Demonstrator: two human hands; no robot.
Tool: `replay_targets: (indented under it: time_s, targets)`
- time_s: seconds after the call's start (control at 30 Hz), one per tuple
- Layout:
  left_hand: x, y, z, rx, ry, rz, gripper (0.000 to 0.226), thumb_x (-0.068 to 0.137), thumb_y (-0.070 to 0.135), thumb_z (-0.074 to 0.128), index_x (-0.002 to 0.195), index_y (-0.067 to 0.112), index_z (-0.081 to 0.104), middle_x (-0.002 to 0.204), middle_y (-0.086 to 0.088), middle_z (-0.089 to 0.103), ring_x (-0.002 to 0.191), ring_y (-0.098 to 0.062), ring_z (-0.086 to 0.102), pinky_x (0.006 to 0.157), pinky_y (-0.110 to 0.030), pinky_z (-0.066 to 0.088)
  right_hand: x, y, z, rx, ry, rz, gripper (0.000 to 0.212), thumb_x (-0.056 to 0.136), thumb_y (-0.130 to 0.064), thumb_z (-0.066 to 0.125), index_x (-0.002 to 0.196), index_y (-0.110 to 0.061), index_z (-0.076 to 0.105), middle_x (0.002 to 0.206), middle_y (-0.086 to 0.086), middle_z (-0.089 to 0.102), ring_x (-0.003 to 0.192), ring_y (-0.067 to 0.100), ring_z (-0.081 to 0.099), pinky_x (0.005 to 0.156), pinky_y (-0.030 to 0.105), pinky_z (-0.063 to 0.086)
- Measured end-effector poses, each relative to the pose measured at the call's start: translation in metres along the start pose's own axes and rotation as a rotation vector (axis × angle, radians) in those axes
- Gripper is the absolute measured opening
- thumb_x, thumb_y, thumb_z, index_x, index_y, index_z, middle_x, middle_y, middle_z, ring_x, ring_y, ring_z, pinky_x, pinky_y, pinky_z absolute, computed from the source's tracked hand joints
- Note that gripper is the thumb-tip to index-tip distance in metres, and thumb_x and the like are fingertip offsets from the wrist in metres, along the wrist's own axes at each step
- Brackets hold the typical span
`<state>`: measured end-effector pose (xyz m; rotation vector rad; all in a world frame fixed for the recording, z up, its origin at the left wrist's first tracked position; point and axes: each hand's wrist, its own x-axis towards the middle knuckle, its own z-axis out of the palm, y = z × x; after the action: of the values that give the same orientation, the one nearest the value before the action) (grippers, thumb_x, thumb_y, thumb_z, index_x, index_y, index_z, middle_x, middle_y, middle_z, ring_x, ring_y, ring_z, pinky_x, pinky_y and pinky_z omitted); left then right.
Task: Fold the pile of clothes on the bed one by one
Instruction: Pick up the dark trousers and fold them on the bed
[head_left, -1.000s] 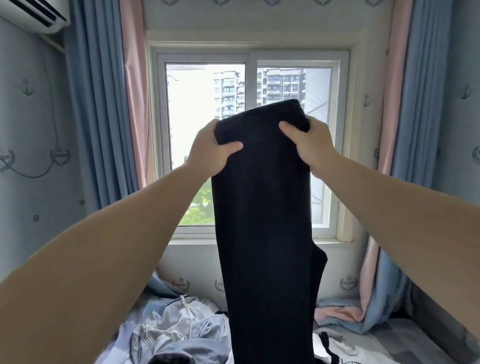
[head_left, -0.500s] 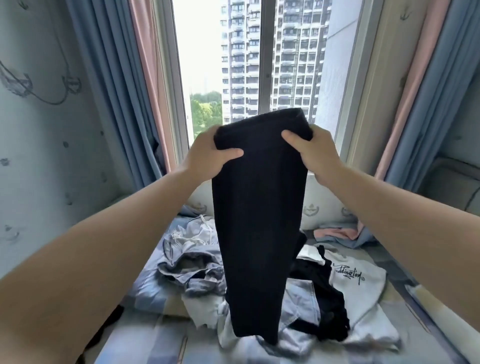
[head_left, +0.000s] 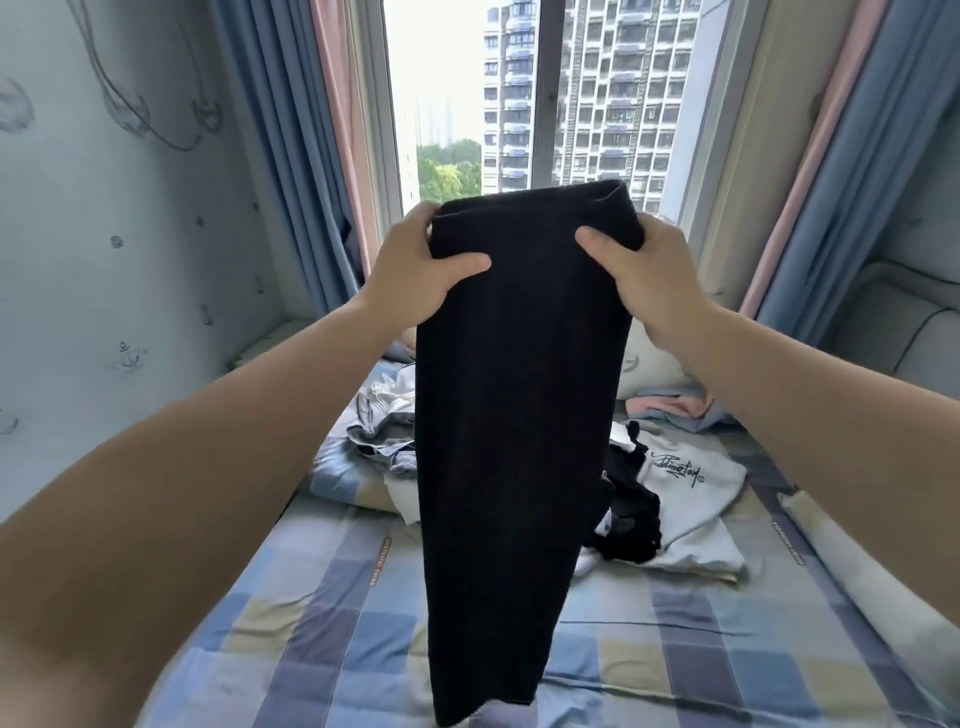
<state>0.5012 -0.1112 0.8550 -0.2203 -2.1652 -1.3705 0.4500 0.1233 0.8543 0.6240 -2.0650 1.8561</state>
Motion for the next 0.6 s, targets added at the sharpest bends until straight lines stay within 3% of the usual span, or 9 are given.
replay_targets:
  time_s: [0.23,0.37,0.43,0.6]
  targets:
    - [0.009,0.055,0.006,-0.015,0.031,0.062,0.044,0.084,0.02,0.081,0.121,0.022,0.057,0.11,0.011,0.066,0.097,-0.004,0.067,0.081,-0.021,0.057,0.002,-0.053,-0.03,-0.021,0.05,-0.069,0.009,0.09,-0.031,0.074,0.097,-0.033,0.068,0.097,-0.014,0.074,0.085,0.002,0.071,0.077,0.021,0.056]
    - [0.038,0.04,0.011,-0.046,0.013,0.049,0.044,0.084,0.02,0.081,0.121,0.024,0.058,0.112,0.009,0.068,0.099,-0.008,0.069,0.087,-0.031,0.059,0.028,-0.046,-0.028,-0.063,0.067,-0.072,0.01,0.091,-0.032,0.073,0.1,-0.032,0.068,0.094,-0.016,0.072,0.077,-0.005,0.069,0.064,0.011,0.051]
    - [0.06,0.025,0.013,-0.054,0.009,0.044,0.046,0.084,0.019,0.081,0.123,0.02,0.059,0.111,0.007,0.069,0.098,-0.009,0.07,0.087,-0.033,0.059,0.051,-0.035,-0.021,-0.08,0.085,-0.065,0.012,0.09,-0.031,0.074,0.101,-0.029,0.07,0.094,-0.015,0.073,0.077,-0.004,0.069,0.066,0.014,0.052]
    - [0.134,-0.014,0.015,-0.062,-0.005,0.062,0.042,0.085,0.016,0.08,0.121,0.018,0.059,0.104,0.008,0.07,0.083,0.002,0.069,0.069,-0.016,0.055,0.122,-0.004,0.006,-0.114,0.139,-0.04,0.023,0.089,-0.033,0.074,0.11,-0.024,0.072,0.1,-0.011,0.074,0.091,0.008,0.071,0.085,0.031,0.058]
